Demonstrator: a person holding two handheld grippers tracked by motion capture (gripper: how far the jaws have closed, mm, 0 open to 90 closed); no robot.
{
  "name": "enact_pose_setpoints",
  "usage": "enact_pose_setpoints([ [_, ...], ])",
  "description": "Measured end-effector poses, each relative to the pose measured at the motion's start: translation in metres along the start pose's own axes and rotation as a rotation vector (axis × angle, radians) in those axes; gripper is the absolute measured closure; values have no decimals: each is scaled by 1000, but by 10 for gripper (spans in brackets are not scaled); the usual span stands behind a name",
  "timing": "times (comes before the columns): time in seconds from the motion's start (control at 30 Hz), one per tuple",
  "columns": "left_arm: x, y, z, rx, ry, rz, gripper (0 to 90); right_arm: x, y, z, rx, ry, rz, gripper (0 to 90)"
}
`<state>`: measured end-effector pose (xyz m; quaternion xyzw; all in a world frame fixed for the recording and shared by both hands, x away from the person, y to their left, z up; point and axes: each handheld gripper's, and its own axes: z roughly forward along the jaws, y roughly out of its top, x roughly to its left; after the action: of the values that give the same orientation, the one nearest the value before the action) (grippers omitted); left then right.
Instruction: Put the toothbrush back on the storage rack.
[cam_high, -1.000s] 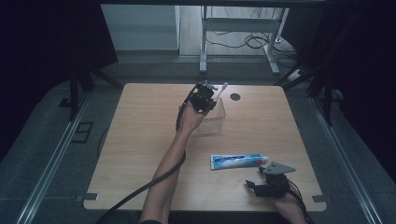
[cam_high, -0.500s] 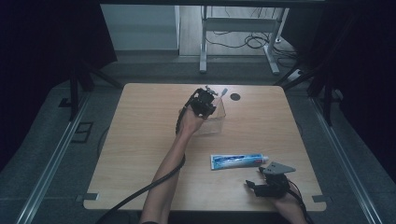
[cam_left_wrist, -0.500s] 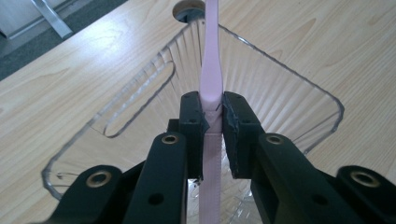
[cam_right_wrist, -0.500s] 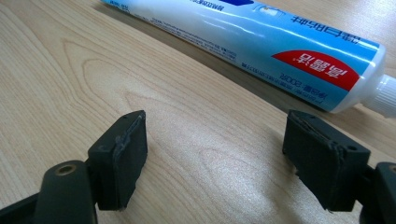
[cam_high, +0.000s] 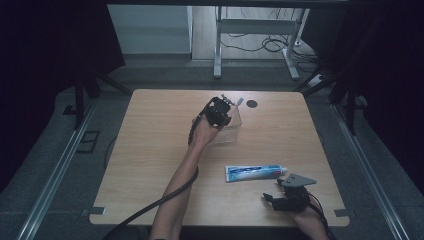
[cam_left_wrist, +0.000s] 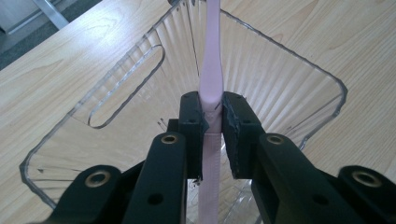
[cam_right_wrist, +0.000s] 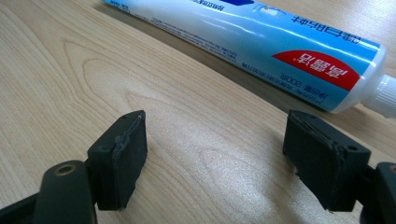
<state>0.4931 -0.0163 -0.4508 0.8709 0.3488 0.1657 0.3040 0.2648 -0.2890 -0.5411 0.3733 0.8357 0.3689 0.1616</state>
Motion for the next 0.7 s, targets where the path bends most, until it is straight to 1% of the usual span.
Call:
enact_pose_setpoints([
  [0.17,0,0,-1,0,0,-4,774,0,0,0,0,0,0,216],
  [0.33,0,2,-5,-12,-10,-11,681,0,0,0,-1,3,-1,215],
  [0.37,0,2,-8,-24,-11,-14,663,0,0,0,0,1,-1,215],
  [0.5,-1,4,-13,-40,-16,-20,587,0,0,0,-1,3,-1,214],
  [0.6,-1,5,-16,-49,-20,-27,513,0,0,0,-1,3,-1,215],
  [0.7,-2,5,-21,-63,-29,-32,462,0,0,0,0,0,-3,215],
])
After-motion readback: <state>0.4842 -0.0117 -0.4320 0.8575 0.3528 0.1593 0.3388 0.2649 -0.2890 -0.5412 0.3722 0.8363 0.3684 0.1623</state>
